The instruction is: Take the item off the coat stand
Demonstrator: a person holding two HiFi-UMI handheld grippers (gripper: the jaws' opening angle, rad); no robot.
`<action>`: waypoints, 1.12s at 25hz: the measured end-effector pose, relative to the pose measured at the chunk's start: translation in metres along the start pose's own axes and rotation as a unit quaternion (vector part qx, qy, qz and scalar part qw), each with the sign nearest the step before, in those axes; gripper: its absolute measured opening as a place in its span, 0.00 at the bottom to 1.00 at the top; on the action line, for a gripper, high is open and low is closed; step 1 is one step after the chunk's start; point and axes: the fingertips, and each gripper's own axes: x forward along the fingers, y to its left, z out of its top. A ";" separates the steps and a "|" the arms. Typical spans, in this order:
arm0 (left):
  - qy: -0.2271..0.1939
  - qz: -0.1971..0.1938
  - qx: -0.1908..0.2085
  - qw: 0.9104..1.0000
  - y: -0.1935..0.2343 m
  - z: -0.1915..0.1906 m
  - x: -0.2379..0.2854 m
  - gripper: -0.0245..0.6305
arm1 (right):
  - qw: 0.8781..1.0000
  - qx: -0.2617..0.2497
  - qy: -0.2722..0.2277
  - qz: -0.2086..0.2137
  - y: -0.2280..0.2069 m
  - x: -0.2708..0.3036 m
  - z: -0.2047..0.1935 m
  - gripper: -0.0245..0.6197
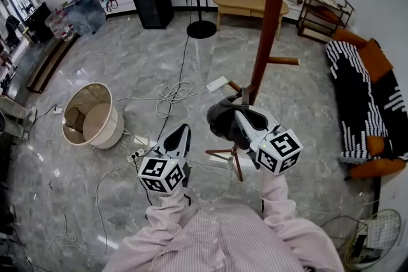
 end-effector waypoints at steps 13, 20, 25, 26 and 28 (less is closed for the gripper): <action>0.003 0.000 0.008 1.000 0.005 -0.003 -0.023 0.04 | 1.000 -0.020 -0.005 0.010 0.029 0.001 -0.004 0.08; 0.003 0.004 0.018 1.000 0.009 -0.006 -0.034 0.04 | 1.000 -0.017 -0.001 0.010 0.039 -0.008 -0.025 0.08; 0.005 -0.003 0.026 1.000 0.002 -0.010 -0.034 0.04 | 1.000 -0.008 0.003 -0.009 0.033 -0.021 -0.047 0.08; 0.006 -0.003 0.027 1.000 0.002 -0.012 -0.035 0.04 | 1.000 -0.005 0.003 -0.015 0.032 -0.025 -0.051 0.08; 0.007 -0.004 0.026 1.000 0.000 -0.015 -0.037 0.04 | 1.000 0.001 -0.001 -0.031 0.028 -0.033 -0.058 0.08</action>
